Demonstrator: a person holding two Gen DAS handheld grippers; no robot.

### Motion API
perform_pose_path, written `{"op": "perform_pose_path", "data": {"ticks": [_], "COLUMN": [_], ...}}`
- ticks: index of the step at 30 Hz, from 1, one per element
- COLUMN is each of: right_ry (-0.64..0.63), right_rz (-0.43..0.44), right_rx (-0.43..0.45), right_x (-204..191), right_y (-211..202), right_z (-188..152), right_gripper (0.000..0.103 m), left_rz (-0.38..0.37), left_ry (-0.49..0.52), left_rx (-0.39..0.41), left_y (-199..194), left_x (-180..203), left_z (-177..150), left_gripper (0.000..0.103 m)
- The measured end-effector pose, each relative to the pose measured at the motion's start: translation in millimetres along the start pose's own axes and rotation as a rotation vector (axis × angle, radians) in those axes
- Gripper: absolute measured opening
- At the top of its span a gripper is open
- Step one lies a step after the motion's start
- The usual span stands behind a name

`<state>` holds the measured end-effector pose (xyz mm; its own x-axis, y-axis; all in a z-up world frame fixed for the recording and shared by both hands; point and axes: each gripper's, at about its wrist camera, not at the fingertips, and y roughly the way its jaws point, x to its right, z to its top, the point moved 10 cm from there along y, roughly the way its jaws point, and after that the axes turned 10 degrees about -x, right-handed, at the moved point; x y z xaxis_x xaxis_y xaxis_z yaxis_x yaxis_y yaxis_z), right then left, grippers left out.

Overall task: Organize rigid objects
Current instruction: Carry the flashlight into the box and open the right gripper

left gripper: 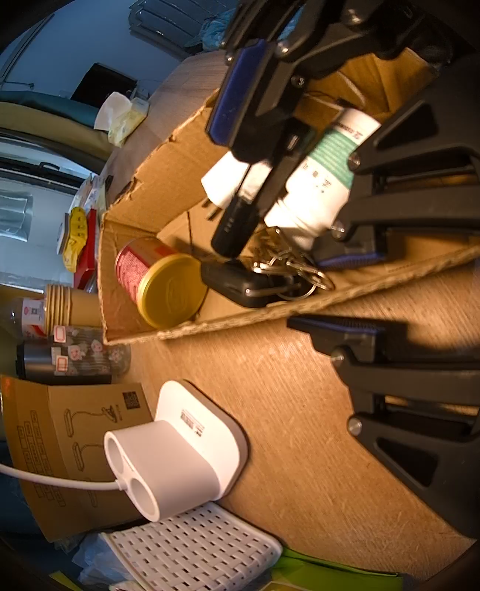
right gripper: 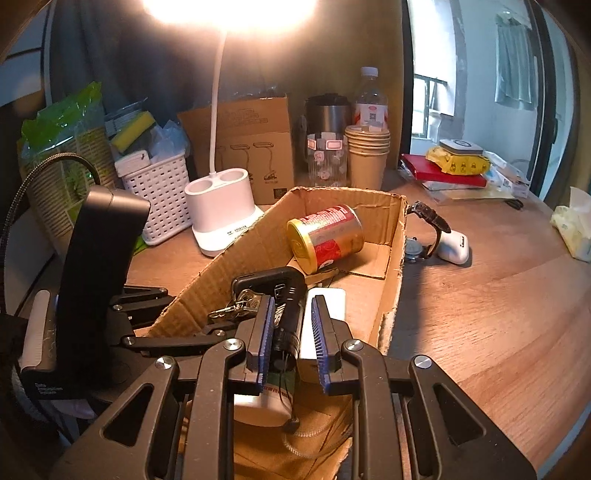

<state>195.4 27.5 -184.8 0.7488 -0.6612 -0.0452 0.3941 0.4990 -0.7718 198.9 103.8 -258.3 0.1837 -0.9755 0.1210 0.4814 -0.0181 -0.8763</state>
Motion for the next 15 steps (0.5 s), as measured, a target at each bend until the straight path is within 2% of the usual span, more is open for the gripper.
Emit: {"op": "perform_pose_path", "data": {"ticks": [15], "right_ry": [0.031], "right_rz": [-0.013], "right_rx": [0.051], "right_x": [13], "right_y": [-21], "right_z": [7], "right_gripper": [0.022], "left_rz": [-0.002], "left_ry": [0.001], "left_rx": [0.0], "left_y": [0], "left_x": [0], "left_z": [0], "left_gripper": [0.025]}}
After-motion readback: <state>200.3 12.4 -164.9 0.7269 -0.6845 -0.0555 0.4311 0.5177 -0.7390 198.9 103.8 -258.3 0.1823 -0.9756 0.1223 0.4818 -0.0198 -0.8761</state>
